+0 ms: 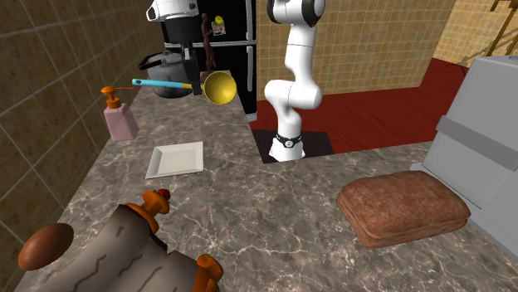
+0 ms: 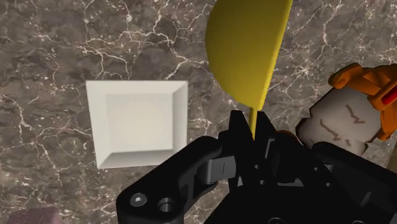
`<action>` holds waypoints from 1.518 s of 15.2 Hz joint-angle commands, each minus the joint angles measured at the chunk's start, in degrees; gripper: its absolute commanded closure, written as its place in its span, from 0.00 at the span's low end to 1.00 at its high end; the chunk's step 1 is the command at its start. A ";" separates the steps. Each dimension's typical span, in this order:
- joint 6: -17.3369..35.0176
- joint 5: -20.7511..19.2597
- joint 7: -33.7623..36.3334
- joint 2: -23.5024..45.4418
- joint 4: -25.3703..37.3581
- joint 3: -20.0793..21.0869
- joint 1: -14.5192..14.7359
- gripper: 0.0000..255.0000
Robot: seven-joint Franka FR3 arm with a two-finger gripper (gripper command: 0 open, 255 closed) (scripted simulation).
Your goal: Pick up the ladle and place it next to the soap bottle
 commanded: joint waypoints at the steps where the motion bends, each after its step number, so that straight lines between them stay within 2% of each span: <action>1: -1.13 -0.57 -2.44 -0.81 0.03 -1.59 -0.97 1.00; 8: -3.67 -2.34 -12.00 -1.08 1.15 -8.22 -4.29 1.00; 14: -5.96 -2.87 -21.11 1.44 4.73 -14.64 -6.99 1.00; 19: -8.07 -1.81 -29.66 5.94 9.68 -20.76 -9.27 1.00; 23: -10.18 0.82 -37.43 11.63 15.13 -26.12 -11.69 1.00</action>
